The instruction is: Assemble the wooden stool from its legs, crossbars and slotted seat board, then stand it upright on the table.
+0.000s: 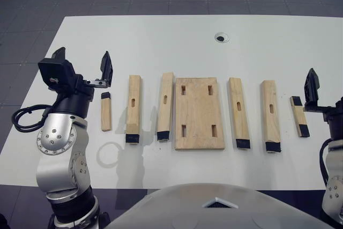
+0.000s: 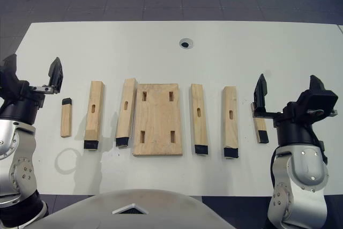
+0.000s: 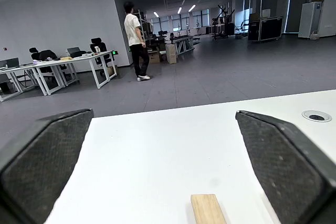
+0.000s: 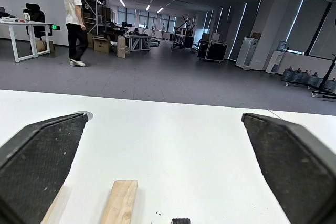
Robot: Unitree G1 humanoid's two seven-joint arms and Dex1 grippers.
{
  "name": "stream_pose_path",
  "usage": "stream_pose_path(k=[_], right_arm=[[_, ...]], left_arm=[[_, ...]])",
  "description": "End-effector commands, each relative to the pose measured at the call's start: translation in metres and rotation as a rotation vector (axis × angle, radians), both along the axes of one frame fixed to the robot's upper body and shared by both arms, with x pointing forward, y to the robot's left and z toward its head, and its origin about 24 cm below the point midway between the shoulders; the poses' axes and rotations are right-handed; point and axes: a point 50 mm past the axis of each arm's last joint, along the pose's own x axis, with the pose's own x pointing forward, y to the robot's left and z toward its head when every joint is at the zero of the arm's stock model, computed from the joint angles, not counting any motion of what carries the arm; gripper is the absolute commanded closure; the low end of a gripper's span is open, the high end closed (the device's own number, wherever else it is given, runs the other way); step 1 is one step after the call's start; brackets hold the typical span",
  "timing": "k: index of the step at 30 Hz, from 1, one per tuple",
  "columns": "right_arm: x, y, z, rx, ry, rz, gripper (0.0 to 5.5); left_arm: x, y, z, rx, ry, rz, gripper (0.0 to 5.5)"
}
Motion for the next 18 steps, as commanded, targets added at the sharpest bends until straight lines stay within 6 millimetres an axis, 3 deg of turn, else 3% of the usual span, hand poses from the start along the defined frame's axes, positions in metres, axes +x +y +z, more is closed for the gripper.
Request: stream_pose_path(k=[1,18], right_arm=[[0.0001,0.0012,0.002,-0.008,-0.012,0.002,0.0],[0.0,0.0,0.0026,-0.017,-0.012,-0.008,0.0]], left_arm=[[-0.0016,0.0017,0.0019,0.008,-0.007,0.01,0.49],[-0.0027,0.0005,0.0006,0.011,-0.002,0.007,0.49]])
